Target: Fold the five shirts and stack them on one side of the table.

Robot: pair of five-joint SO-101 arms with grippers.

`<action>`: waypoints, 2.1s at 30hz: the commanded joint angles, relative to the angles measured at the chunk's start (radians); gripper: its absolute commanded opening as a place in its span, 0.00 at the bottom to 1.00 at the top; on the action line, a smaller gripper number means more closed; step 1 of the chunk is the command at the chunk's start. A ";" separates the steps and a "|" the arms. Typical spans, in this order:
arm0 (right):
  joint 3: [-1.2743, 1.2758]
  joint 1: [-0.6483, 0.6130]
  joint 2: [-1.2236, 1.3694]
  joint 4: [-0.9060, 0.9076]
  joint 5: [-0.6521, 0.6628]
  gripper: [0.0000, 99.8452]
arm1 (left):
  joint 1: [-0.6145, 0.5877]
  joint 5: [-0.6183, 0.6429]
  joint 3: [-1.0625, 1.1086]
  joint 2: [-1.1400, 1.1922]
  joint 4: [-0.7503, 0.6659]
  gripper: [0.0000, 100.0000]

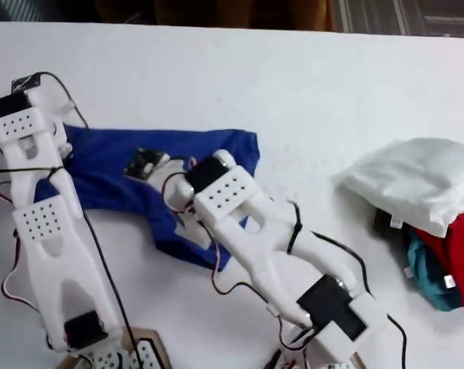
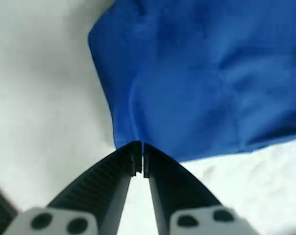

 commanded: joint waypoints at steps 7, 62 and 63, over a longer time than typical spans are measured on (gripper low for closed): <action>-0.229 0.315 0.150 -0.148 -0.081 0.02 | -0.038 -0.005 -0.113 -0.187 0.028 0.02; -1.676 0.453 0.842 0.354 -0.249 0.02 | -0.229 -0.029 -0.355 -0.308 0.035 0.14; -1.676 0.456 0.820 0.355 -0.249 0.02 | -0.227 -0.060 -0.334 -0.345 0.035 0.14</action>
